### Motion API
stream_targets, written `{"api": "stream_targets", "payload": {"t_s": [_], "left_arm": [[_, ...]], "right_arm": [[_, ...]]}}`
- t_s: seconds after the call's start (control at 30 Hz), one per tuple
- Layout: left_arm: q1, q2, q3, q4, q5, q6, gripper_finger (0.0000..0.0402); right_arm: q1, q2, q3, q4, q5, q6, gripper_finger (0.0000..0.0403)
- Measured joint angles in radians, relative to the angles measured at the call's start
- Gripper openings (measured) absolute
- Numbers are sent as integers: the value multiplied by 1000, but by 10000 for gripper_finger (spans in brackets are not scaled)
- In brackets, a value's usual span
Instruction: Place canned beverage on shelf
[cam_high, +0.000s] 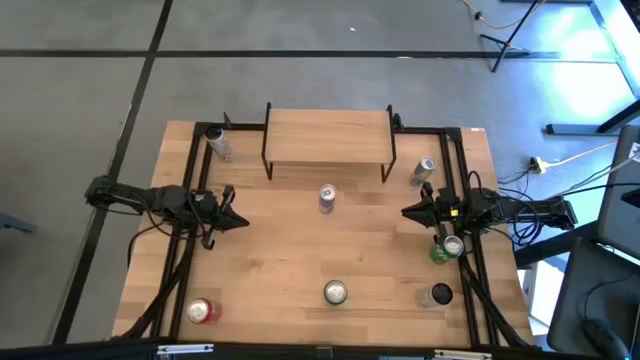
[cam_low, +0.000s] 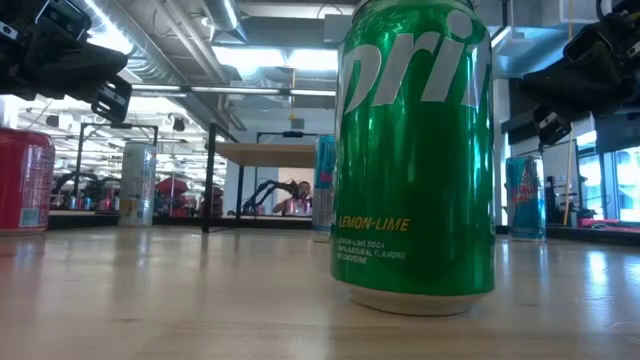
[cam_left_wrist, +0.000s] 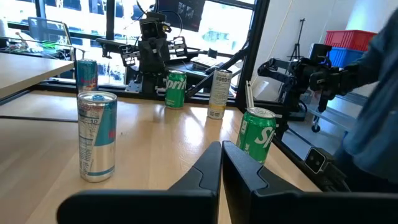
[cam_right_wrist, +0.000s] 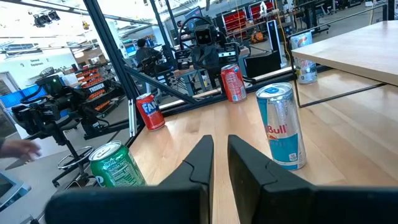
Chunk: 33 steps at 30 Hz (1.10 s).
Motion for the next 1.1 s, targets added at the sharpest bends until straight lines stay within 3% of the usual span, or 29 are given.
{"api": "stream_targets", "payload": {"t_s": [0.33, 0.5, 0.77, 0.9, 1.1], "left_arm": [[0, 0, 0, 0, 0, 11, 6], [0, 0, 0, 2, -14, 103, 6], [0, 0, -1, 12, -46, 81, 6], [0, 0, -1, 147, -101, -29, 6], [0, 0, -1, 403, -234, -131, 6]], "right_arm": [[0, 0, 0, 0, 1, 0, 35], [0, 0, 0, 9, 85, 0, 35], [0, 0, -1, 41, 123, 1, 35], [0, 0, -1, 112, 158, 21, 35], [0, 0, -1, 164, 302, 132, 35]]}}
